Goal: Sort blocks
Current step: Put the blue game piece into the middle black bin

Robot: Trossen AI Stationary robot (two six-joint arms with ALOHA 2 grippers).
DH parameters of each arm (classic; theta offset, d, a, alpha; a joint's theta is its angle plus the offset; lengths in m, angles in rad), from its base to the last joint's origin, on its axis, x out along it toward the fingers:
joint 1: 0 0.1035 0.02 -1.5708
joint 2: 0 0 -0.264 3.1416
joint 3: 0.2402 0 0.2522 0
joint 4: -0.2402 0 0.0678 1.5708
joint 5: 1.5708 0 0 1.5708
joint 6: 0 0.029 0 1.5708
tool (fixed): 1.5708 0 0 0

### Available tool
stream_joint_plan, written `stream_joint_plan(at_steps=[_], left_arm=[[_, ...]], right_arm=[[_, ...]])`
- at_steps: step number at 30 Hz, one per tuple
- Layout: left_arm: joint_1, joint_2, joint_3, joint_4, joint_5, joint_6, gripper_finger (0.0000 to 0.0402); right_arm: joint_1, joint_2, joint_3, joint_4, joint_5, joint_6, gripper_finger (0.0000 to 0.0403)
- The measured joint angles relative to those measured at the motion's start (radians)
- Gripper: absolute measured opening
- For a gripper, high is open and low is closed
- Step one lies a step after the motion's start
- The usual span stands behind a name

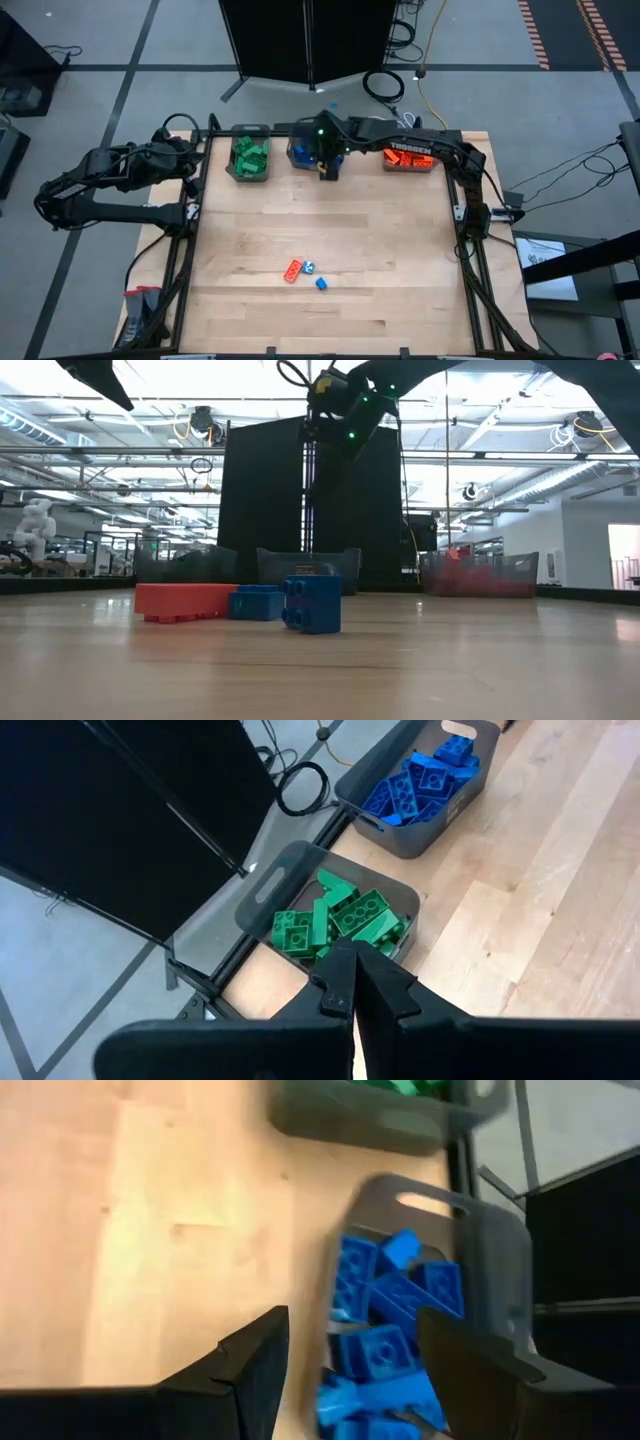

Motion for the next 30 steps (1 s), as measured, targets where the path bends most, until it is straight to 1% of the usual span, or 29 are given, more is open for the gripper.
stream_joint_plan(at_steps=[13, 30], left_arm=[[0.0, 0.0, 0.0, 0.0, 0.0, 0.001, 0.0], [0.0, 0.0, 0.0, 0.0, 0.0, 0.002, 0.0]], right_arm=[[0.163, 0.0, 0.0, 0.001, -0.001, 0.04, 0.0212], [0.322, 0.001, 0.0, -0.001, 0.0, 0.165, 0.0212]])
